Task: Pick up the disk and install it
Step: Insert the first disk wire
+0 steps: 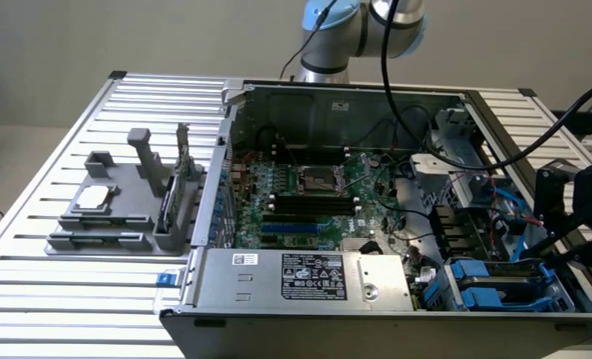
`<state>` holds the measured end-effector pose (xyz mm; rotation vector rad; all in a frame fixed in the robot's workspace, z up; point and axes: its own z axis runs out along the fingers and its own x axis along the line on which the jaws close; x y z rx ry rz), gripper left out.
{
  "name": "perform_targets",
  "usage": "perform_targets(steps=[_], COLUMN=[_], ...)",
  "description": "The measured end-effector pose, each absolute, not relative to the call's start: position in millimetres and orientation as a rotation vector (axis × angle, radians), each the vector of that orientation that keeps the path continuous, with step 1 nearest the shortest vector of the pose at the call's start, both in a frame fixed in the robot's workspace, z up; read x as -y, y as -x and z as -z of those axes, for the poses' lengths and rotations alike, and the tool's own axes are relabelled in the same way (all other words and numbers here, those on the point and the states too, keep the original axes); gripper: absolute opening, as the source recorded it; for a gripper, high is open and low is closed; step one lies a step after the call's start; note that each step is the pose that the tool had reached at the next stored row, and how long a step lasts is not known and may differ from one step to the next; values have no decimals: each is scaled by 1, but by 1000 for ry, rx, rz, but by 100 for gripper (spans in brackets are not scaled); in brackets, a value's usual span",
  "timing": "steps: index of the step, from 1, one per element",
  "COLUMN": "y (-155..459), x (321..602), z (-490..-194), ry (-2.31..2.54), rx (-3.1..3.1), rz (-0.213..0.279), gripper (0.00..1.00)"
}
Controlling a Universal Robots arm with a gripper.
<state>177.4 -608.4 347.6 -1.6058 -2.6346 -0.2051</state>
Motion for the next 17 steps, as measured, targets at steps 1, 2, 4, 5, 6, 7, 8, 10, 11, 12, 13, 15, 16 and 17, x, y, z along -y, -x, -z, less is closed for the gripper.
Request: perform_targets(steps=[1,2,4,5,6,7,8,10,11,12,13,15,16,17], y=[-177,-177,-177,-177,-177,-177,-177,-177,-177,-177,-177,-177,-177,-177], x=[608,608,608,608,608,608,608,608,608,608,608,608,608,608], z=[-348,-348,-348,-348,-348,-348,-347,-348,-348,-348,-347,-346,-346,-345], ry=[1607,1607,1607,1607,1607,1606,1605,1601,1601,1600,1600,1600,1600,1600], rx=[2634,2633,2632,2632,2631,2629,2627,2622,2620,2619,2619,2619,2619,2619], rz=[205,205,206,206,207,210,214,224,227,228,229,230,230,230], gripper=[25,25,25,25,25,25,25,25,25,25,25,25,25,25])
